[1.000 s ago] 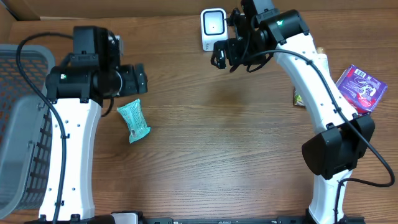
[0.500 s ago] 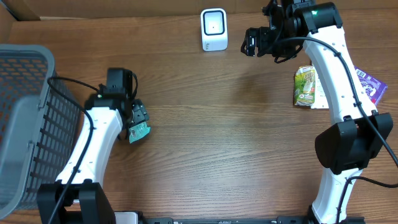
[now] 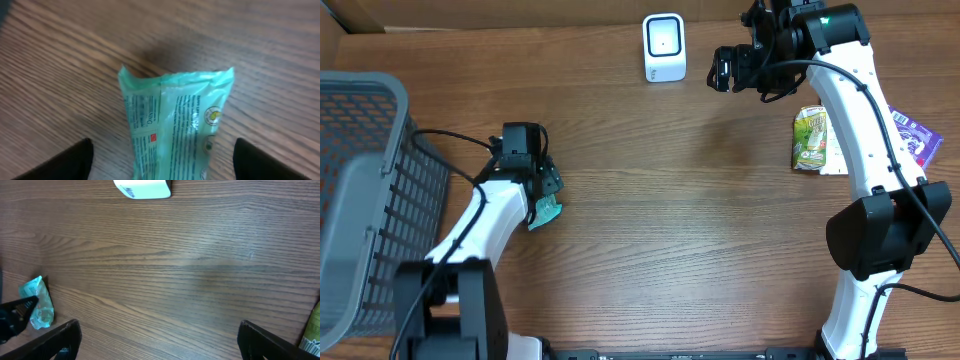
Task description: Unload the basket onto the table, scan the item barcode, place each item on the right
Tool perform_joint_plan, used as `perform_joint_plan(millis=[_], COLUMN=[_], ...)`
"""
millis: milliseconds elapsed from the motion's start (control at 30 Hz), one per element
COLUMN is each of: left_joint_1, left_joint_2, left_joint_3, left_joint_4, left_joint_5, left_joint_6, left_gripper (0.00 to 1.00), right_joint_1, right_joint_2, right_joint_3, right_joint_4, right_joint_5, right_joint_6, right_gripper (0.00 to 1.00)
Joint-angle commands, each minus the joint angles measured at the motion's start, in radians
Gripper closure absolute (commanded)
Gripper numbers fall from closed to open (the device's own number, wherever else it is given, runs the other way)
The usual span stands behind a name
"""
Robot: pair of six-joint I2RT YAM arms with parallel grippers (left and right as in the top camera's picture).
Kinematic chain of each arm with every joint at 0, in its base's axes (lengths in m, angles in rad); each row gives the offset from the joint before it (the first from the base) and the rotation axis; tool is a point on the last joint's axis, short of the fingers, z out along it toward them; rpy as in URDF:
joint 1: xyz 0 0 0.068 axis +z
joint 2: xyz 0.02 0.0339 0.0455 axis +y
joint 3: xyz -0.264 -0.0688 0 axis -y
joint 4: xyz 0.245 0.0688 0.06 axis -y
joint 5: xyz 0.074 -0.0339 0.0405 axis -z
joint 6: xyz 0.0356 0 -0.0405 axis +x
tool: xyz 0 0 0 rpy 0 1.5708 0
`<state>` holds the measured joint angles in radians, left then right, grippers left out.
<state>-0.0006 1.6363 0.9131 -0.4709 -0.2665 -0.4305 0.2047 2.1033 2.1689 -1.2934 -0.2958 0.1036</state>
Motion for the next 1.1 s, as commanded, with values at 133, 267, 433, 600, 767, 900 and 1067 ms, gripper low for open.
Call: perform_joint_plan(millis=[133,267,433,600,767,900,1067], left_joint_1=[0.000,0.000,-0.026,-0.105,-0.219,-0.323,-0.440], left_joint_2=[0.052,0.052,0.052,0.052,0.052,0.052,0.052], left_joint_3=[-0.014,-0.014,-0.011,0.030,0.111,0.140,0.140], left_joint_4=[0.002,0.017,0.036,0.037,0.046,0.122,0.189], left_joint_5=[0.022,0.152,0.344,0.398,0.397,0.382,0.335], left_joint_6=[0.015,0.015,0.015,0.011,-0.098,-0.167,-0.288], left_gripper=[0.69,0.80,0.95,0.95,0.92,0.92,0.94], right_joint_1=[0.002,0.002,0.002,0.002,0.002,0.002,0.002], right_joint_2=[0.001,0.001,0.001,0.001,0.001,0.001,0.001], right_joint_3=[-0.005,-0.005,-0.005,-0.005,-0.005,-0.005,-0.005], right_joint_4=[0.005,0.005,0.005,0.009,0.024,0.016,0.015], right_joint_5=[0.007,0.007,0.008,0.008,0.032,0.064,0.072], right_joint_6=[-0.006,-0.006,-0.006,-0.006,-0.006,-0.006,-0.006], right_gripper=[0.00,0.00,0.00,0.00,0.00,0.00,0.00])
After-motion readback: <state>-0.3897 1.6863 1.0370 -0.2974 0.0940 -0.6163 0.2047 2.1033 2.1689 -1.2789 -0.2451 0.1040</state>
